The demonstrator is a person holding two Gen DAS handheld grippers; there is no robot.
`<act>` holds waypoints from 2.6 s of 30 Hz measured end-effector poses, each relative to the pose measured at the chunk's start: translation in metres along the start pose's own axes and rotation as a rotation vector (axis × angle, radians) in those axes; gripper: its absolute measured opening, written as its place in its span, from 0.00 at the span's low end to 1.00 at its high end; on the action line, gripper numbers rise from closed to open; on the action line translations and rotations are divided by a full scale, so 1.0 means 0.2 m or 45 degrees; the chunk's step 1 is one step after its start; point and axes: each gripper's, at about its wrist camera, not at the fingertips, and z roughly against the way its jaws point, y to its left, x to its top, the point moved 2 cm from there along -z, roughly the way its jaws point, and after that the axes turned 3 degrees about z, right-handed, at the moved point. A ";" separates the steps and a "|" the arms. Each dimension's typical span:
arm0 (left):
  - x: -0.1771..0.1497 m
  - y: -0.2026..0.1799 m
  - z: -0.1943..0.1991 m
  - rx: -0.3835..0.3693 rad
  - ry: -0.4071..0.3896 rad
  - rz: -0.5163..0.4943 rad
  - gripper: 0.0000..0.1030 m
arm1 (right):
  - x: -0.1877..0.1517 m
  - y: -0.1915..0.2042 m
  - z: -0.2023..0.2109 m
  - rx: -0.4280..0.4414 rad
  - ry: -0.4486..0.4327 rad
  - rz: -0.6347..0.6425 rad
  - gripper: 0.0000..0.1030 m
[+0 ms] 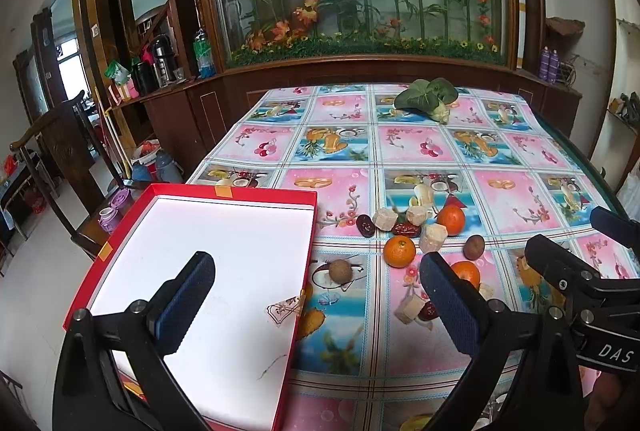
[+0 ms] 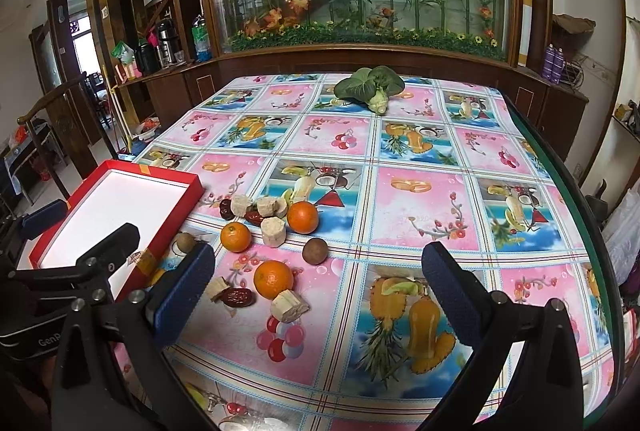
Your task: Organize fruits
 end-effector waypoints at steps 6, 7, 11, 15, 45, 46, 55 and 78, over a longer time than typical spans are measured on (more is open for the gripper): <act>-0.01 0.01 -0.01 0.001 0.013 0.003 0.99 | 0.00 0.01 -0.01 0.009 0.005 -0.005 1.00; -0.01 0.01 -0.01 0.000 0.014 0.004 0.99 | 0.00 0.01 -0.01 0.008 0.006 -0.005 1.00; -0.01 0.01 -0.02 0.003 0.017 0.001 0.99 | 0.00 0.01 -0.01 0.009 0.005 -0.006 1.00; -0.02 0.02 -0.03 0.006 0.023 0.003 0.99 | 0.00 0.01 -0.02 0.010 0.009 -0.006 1.00; 0.09 0.12 -0.30 -0.148 0.219 -0.292 0.99 | 0.13 -0.16 -0.47 0.232 0.266 -0.065 0.99; 0.10 0.10 -0.29 -0.183 0.222 -0.296 0.99 | 0.14 -0.15 -0.52 0.268 0.296 -0.071 0.96; 0.12 -0.13 -0.43 -0.346 0.316 -0.455 0.88 | 0.17 -0.17 -0.75 0.522 0.485 -0.286 0.71; 0.02 -0.34 -0.69 -0.582 0.553 -0.505 0.30 | 0.12 -0.21 -0.88 0.643 0.545 -0.369 0.35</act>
